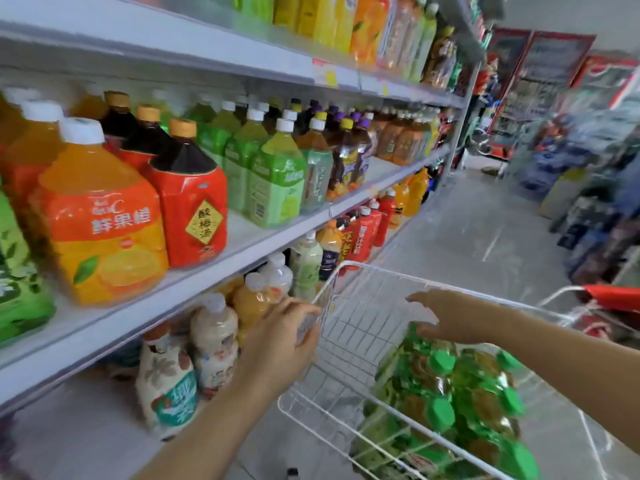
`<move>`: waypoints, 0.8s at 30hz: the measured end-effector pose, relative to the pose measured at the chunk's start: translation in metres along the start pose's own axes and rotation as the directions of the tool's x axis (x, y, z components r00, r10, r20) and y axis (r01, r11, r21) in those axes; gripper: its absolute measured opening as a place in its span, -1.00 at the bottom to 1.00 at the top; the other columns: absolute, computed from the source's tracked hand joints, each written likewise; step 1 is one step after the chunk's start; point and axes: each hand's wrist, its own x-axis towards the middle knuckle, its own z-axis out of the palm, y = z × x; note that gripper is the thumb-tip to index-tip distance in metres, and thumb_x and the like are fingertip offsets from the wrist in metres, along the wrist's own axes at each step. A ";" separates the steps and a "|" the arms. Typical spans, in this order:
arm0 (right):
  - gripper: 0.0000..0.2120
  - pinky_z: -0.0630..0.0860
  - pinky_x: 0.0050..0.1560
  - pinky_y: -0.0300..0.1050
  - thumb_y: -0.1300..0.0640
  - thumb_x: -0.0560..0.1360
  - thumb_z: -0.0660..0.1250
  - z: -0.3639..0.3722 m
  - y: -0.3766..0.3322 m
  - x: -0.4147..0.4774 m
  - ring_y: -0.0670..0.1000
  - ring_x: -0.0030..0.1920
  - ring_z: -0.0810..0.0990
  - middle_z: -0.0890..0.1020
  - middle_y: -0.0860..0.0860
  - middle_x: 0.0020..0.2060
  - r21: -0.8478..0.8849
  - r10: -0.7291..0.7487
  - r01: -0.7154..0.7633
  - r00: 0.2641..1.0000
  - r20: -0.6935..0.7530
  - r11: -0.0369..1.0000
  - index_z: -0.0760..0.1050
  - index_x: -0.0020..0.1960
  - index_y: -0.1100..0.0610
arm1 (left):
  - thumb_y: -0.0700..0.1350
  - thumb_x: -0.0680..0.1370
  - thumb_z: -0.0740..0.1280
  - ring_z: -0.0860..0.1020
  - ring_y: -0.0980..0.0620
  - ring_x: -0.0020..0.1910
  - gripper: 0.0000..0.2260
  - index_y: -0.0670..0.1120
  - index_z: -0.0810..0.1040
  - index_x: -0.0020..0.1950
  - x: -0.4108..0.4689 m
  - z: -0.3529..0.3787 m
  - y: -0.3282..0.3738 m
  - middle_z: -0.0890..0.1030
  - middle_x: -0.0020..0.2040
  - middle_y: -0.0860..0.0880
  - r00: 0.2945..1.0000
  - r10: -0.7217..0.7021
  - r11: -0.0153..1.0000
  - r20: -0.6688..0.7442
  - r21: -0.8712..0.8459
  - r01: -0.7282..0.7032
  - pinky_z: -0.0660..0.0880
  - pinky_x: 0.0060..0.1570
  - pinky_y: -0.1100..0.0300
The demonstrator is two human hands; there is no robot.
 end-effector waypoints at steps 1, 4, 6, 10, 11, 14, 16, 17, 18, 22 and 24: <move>-0.38 0.26 0.35 -0.11 -0.15 0.52 0.23 0.005 0.008 0.001 0.05 0.37 0.35 0.31 0.04 0.42 0.020 0.027 -0.027 0.999 0.028 0.999 0.11 0.49 -0.02 | -0.02 0.55 0.27 0.45 0.16 0.15 -0.78 0.06 0.53 0.18 0.004 0.006 -0.002 0.46 0.10 0.17 0.999 -0.041 0.998 0.020 -0.042 0.041 0.36 0.02 0.30; -0.42 0.27 0.35 -0.09 -0.12 0.54 0.23 0.022 0.020 0.011 0.08 0.37 0.35 0.31 0.10 0.42 0.153 0.068 -0.080 0.994 0.080 0.985 0.13 0.48 0.00 | -0.03 0.56 0.28 0.46 0.20 0.11 -0.78 0.08 0.50 0.20 0.013 0.018 -0.005 0.39 0.10 0.21 0.991 -0.090 0.988 0.097 -0.113 0.101 0.38 0.03 0.37; -0.46 0.33 0.27 -0.09 -0.09 0.54 0.23 0.033 0.021 0.020 0.11 0.29 0.41 0.35 0.13 0.36 0.183 0.099 -0.112 0.992 0.079 0.977 0.18 0.45 0.03 | 0.01 0.56 0.26 0.47 0.23 0.01 -0.79 0.11 0.49 0.20 0.014 0.022 -0.005 0.36 0.09 0.22 0.987 -0.093 0.990 0.127 -0.092 0.105 0.39 -0.08 0.45; -0.64 0.36 -0.11 -0.15 -0.07 0.48 0.33 0.051 0.023 0.033 0.06 -0.04 0.44 0.43 0.10 0.08 0.271 0.162 -0.158 0.987 0.006 0.949 0.34 0.16 0.09 | 0.07 0.58 0.20 0.44 0.26 -0.05 -0.75 0.12 0.46 0.24 0.012 0.023 -0.005 0.31 0.09 0.23 0.984 -0.096 0.993 0.151 -0.050 0.105 0.36 -0.21 0.49; -0.68 0.33 -0.22 -0.16 -0.08 0.46 0.36 0.055 0.025 0.033 0.03 -0.11 0.43 0.42 0.05 -0.02 0.305 0.176 -0.158 0.984 -0.031 0.939 0.34 0.04 0.06 | 0.07 0.58 0.19 0.45 0.24 -0.05 -0.75 0.12 0.46 0.25 0.011 0.022 -0.004 0.30 0.11 0.22 0.982 -0.104 0.993 0.158 -0.040 0.111 0.36 -0.23 0.48; -0.68 0.23 -0.39 -0.24 -0.12 0.41 0.40 0.064 0.029 0.027 -0.09 -0.28 0.39 0.36 -0.08 -0.23 0.382 0.213 -0.142 0.966 -0.150 0.913 0.28 -0.20 0.00 | 0.07 0.59 0.17 0.49 0.15 -0.03 -0.73 0.10 0.45 0.27 0.011 0.019 0.002 0.30 0.16 0.17 0.976 -0.112 0.993 0.186 -0.010 0.116 0.37 -0.20 0.43; -0.69 0.22 -0.41 -0.26 -0.11 0.41 0.40 0.066 0.029 0.022 -0.12 -0.29 0.38 0.37 -0.09 -0.25 0.410 0.220 -0.132 0.960 -0.174 0.903 0.30 -0.26 0.00 | 0.07 0.60 0.15 0.48 0.14 -0.04 -0.73 0.08 0.45 0.27 0.011 0.018 0.005 0.30 0.19 0.14 0.972 -0.113 0.994 0.204 0.021 0.112 0.41 -0.15 0.30; -0.69 0.24 -0.42 -0.26 -0.10 0.41 0.41 0.064 0.028 0.021 -0.12 -0.30 0.40 0.41 -0.07 -0.25 0.424 0.227 -0.136 0.958 -0.173 0.895 0.33 -0.28 0.01 | 0.07 0.60 0.14 0.47 0.14 -0.06 -0.72 0.07 0.45 0.27 0.011 0.018 0.007 0.29 0.20 0.13 0.970 -0.116 0.993 0.212 0.043 0.109 0.39 -0.17 0.29; -0.71 0.26 -0.42 -0.26 -0.09 0.41 0.42 0.061 0.027 0.021 -0.10 -0.31 0.43 0.45 -0.04 -0.25 0.444 0.235 -0.137 0.956 -0.174 0.885 0.36 -0.30 0.01 | 0.08 0.60 0.13 0.45 0.15 -0.07 -0.72 0.07 0.45 0.27 0.011 0.018 0.008 0.29 0.21 0.13 0.968 -0.119 0.992 0.221 0.066 0.106 0.35 -0.20 0.29; -0.74 0.35 -0.37 -0.19 -0.03 0.41 0.43 0.029 0.015 0.020 0.00 -0.26 0.51 0.56 0.00 -0.24 0.475 0.221 -0.067 0.935 -0.277 0.878 0.42 -0.35 0.01 | 0.08 0.61 0.13 0.46 0.10 0.04 -0.72 0.08 0.42 0.29 0.014 0.013 0.013 0.28 0.26 0.12 0.950 -0.114 0.985 0.292 0.158 0.069 0.45 -0.11 0.22; -0.75 0.40 -0.32 -0.15 -0.02 0.40 0.44 -0.008 0.006 0.009 0.01 -0.25 0.51 0.55 0.00 -0.26 0.454 0.192 -0.006 0.911 -0.366 0.891 0.44 -0.34 0.04 | 0.08 0.59 0.19 0.42 0.06 0.19 -0.69 0.10 0.38 0.33 0.019 0.007 0.017 0.31 0.28 0.10 0.937 -0.110 0.976 0.333 0.213 0.039 0.45 0.09 0.15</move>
